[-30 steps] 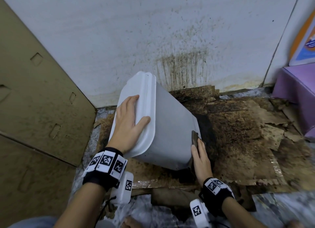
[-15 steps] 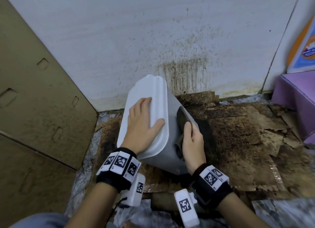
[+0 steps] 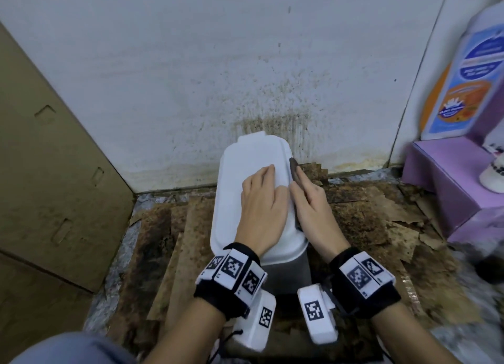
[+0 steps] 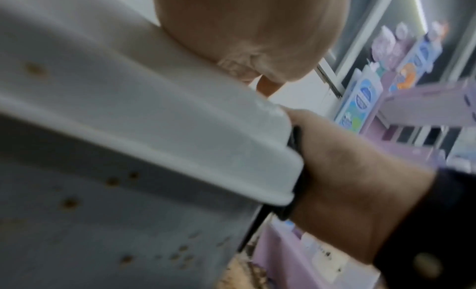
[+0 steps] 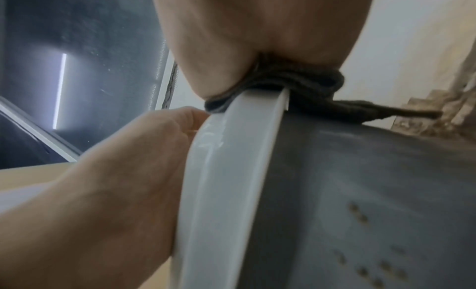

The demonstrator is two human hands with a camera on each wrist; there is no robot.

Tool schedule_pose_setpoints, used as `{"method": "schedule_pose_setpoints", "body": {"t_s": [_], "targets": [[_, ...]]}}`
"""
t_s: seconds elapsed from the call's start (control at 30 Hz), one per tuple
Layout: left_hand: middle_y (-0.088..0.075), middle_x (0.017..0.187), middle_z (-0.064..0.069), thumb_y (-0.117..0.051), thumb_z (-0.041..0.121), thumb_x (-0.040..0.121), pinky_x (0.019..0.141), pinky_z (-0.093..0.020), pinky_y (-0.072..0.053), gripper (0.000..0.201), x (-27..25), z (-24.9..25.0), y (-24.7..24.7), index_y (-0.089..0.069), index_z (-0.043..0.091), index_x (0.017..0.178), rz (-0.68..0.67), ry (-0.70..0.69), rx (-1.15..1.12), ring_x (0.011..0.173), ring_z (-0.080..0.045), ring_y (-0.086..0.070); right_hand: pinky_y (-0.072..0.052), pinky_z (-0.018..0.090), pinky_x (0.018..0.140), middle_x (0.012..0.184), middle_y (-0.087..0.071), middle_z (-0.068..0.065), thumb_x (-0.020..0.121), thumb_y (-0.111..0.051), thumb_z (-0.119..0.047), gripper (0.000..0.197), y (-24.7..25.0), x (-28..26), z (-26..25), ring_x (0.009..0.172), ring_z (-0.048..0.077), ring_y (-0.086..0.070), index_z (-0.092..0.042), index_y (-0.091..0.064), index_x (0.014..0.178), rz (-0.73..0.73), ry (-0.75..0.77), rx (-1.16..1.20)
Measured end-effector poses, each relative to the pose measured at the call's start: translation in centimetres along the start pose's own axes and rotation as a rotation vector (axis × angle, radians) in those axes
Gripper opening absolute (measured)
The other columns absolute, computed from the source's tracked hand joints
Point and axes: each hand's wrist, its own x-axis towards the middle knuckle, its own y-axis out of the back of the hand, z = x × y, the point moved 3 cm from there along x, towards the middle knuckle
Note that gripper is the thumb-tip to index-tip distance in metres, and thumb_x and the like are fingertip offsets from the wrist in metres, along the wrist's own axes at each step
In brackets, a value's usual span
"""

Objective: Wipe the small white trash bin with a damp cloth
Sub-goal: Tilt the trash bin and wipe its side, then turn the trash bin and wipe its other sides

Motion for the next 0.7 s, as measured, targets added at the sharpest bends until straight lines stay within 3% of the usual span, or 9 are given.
{"method": "schedule_pose_setpoints", "body": {"t_s": [0.07, 0.2, 0.27, 0.33, 0.4, 0.5, 0.57, 0.7], "targets": [[-0.029, 0.162, 0.008, -0.037, 0.027, 0.107, 0.124, -0.031, -0.017, 0.052, 0.0, 0.6, -0.3, -0.03, 0.02, 0.158, -0.001, 0.033, -0.162, 0.148, -0.007, -0.017, -0.043, 0.044, 0.112, 0.15, -0.039, -0.014, 0.083, -0.046, -0.082, 0.075, 1.1, -0.2, -0.2, 0.133, 0.011, -0.049, -0.059, -0.022, 0.15, -0.034, -0.03, -0.012], [-0.046, 0.15, 0.012, -0.042, 0.018, 0.106, 0.116, -0.031, -0.034, 0.041, 0.1, 0.6, 0.6, -0.047, 0.027, 0.146, 0.077, 0.118, -0.505, 0.135, -0.005, -0.04, -0.045, 0.044, 0.11, 0.15, -0.04, -0.013, 0.077, -0.06, -0.079, 0.085, 3.1, -0.8, -1.2, 0.133, 0.013, -0.049, -0.06, -0.019, 0.15, -0.046, -0.076, -0.037], [-0.05, 0.143, 0.009, -0.044, 0.016, 0.105, 0.11, -0.031, -0.038, 0.038, 0.1, -0.5, 1.7, -0.051, 0.025, 0.141, 0.161, 0.137, -0.45, 0.129, -0.007, -0.045, -0.044, 0.044, 0.11, 0.151, -0.039, -0.011, 0.079, -0.06, -0.076, 0.091, 3.8, -1.0, -1.6, 0.131, 0.015, -0.048, -0.051, -0.016, 0.155, -0.04, -0.113, -0.1], [-0.048, 0.139, 0.005, -0.045, 0.02, 0.103, 0.108, -0.033, -0.035, 0.036, -0.1, -1.8, 2.9, -0.051, 0.021, 0.139, 0.241, 0.156, -0.177, 0.128, -0.012, -0.04, -0.046, 0.046, 0.107, 0.153, -0.037, -0.008, 0.076, -0.055, -0.082, 0.101, 4.1, -1.1, -1.8, 0.129, 0.02, -0.05, -0.045, -0.008, 0.157, -0.053, -0.16, -0.205], [-0.043, 0.144, -0.006, -0.045, 0.033, 0.103, 0.11, -0.04, -0.028, 0.041, -0.5, -3.0, 3.4, -0.046, 0.015, 0.14, 0.244, 0.261, 0.051, 0.135, -0.022, -0.031, -0.05, 0.048, 0.102, 0.155, -0.036, -0.006, 0.067, -0.052, -0.092, 0.113, 4.1, -1.0, -2.0, 0.128, 0.023, -0.052, -0.045, -0.004, 0.157, -0.081, -0.193, -0.284], [-0.035, 0.149, -0.014, -0.041, 0.067, 0.095, 0.112, -0.046, -0.032, 0.074, -1.3, -4.4, 2.1, -0.034, 0.015, 0.148, 0.059, 0.526, -0.062, 0.139, -0.034, -0.033, -0.052, 0.053, 0.098, 0.157, -0.036, -0.002, 0.053, -0.057, -0.098, 0.125, 4.1, -0.6, -2.2, 0.132, 0.027, -0.051, -0.049, -0.004, 0.155, -0.103, -0.234, -0.333], [-0.045, 0.142, -0.011, -0.04, 0.083, 0.082, 0.109, -0.049, -0.041, 0.09, -1.4, -4.9, 1.2, -0.034, 0.018, 0.144, -0.006, 0.538, -0.14, 0.129, -0.033, -0.047, -0.053, 0.053, 0.098, 0.154, -0.039, -0.001, 0.049, -0.06, -0.098, 0.129, 4.1, -0.5, -2.1, 0.132, 0.029, -0.05, -0.049, -0.006, 0.155, -0.103, -0.243, -0.34], [-0.059, 0.124, -0.007, -0.042, 0.09, 0.067, 0.098, -0.052, -0.05, 0.087, -1.3, -5.1, 1.1, -0.042, 0.022, 0.122, 0.033, 0.494, -0.114, 0.112, -0.032, -0.059, -0.049, 0.055, 0.102, 0.154, -0.037, -0.001, 0.052, -0.067, -0.092, 0.125, 4.2, -1.3, -2.5, 0.134, 0.028, -0.046, -0.046, -0.012, 0.154, -0.06, -0.241, -0.308]]}}
